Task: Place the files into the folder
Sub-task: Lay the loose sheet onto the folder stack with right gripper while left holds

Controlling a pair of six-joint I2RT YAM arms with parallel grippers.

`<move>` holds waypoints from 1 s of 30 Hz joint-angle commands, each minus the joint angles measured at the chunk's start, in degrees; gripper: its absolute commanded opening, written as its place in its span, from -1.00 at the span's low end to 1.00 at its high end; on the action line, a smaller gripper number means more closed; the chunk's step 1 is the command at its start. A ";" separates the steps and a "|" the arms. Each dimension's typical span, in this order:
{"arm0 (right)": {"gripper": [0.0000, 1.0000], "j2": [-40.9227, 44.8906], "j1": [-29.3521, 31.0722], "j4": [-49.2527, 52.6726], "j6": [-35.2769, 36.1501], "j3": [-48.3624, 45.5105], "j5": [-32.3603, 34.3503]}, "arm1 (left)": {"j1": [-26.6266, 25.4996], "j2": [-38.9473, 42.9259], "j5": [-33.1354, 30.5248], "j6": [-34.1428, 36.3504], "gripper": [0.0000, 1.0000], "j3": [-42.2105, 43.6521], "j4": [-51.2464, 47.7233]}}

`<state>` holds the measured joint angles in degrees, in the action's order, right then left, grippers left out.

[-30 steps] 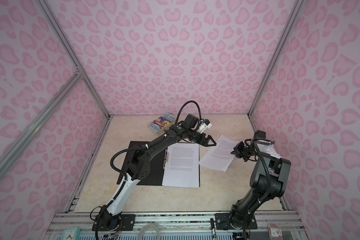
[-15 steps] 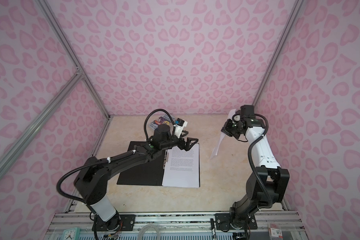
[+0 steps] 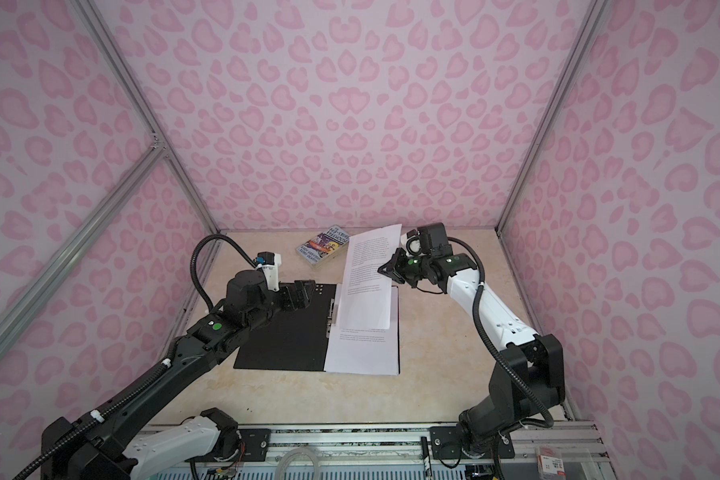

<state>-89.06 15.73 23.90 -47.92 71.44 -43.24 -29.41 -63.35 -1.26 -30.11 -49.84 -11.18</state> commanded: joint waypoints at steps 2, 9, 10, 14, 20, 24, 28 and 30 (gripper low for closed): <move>-1.00 -4.37 -1.04 -6.37 8.73 -7.45 -2.61 | 0.14 -3.67 0.98 -4.54 0.94 -2.35 -5.21; -1.00 -8.18 0.71 0.33 23.84 -8.85 7.75 | 0.58 -9.51 6.01 -3.03 0.99 -4.91 -9.35; -1.00 -8.59 0.73 1.38 24.80 -8.45 7.81 | 0.66 -9.51 6.08 -3.19 0.99 -4.46 -9.02; -1.00 -11.29 1.20 3.06 27.85 -7.99 6.98 | 0.80 -10.02 6.81 -3.82 1.00 -3.68 -7.82; -1.00 -12.58 2.67 3.87 29.74 -7.63 6.49 | 1.02 -12.99 9.93 -2.79 0.99 -4.16 -8.08; -1.00 -13.38 3.33 4.05 29.24 -7.20 6.72 | 1.11 -14.22 11.95 -2.37 1.00 -4.03 -7.99; -1.00 -13.89 3.83 3.18 28.11 -7.02 6.77 | 1.11 -15.33 13.39 -1.93 0.99 -3.83 -7.72; -1.00 -14.55 3.87 3.17 27.59 -6.79 6.60 | 1.11 -16.31 14.20 -1.59 1.00 -4.05 -7.93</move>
<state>-102.67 19.40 26.96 -19.55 64.40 -36.93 -28.34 -78.65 10.90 -32.86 -53.78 -19.64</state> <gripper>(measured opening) 0.067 0.995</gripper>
